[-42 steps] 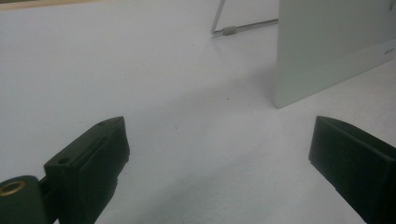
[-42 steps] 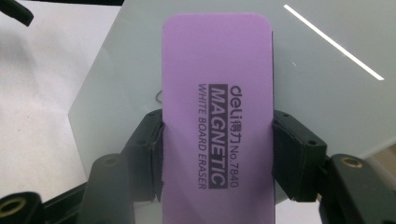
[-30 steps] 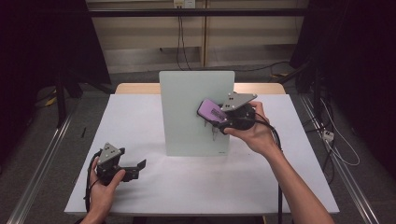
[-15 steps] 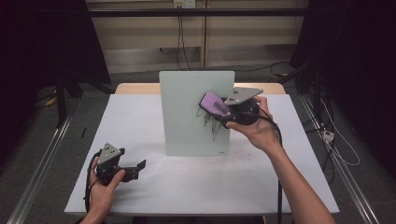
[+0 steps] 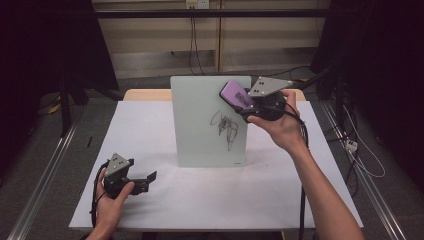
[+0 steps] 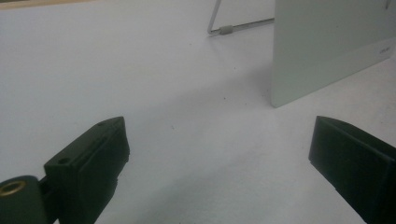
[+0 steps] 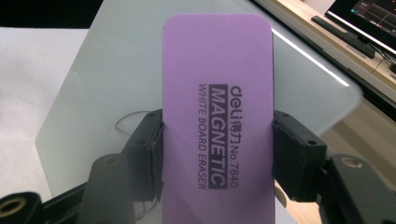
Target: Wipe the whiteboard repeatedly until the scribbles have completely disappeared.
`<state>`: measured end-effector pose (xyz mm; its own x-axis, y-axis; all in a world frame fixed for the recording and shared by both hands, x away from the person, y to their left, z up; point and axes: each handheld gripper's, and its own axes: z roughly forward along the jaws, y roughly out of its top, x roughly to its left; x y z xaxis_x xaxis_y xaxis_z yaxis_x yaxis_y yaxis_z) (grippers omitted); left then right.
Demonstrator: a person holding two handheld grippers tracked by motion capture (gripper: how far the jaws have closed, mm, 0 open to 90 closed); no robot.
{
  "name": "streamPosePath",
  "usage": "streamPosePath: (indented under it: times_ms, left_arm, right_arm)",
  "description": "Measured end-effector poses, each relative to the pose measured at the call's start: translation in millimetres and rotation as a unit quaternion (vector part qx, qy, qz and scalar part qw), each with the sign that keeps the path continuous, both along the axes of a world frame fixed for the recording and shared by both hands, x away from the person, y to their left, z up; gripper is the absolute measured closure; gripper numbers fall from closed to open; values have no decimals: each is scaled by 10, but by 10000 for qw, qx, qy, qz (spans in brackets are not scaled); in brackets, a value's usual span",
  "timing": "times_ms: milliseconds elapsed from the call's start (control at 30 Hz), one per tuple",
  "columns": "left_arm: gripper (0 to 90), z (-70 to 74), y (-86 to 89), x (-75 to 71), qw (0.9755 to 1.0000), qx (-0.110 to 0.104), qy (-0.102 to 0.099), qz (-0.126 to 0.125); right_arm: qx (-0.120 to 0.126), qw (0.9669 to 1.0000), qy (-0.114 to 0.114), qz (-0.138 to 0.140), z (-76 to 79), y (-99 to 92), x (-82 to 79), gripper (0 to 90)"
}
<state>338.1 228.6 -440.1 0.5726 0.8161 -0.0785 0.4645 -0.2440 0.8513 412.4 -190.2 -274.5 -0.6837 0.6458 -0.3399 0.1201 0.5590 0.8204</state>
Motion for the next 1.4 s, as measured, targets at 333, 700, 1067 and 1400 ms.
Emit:
streamPosePath:
  times_ms: [333,700,1067,1400]
  left_arm:
    - [48,-2,-5,4,10000,29,18,-13]
    - [50,1,-1,-3,10000,15,12,-3]
    - [49,1,-2,-2,10000,18,11,-2]
    - [49,-2,0,2,10000,10,14,-19]
  right_arm:
    - [-134,9997,148,170,-217,123,-61,412]
    - [-154,9989,293,320,-422,237,-114,412]
    - [-215,9982,402,394,-533,310,-146,412]
    - [-327,9973,470,461,-471,336,-109,411]
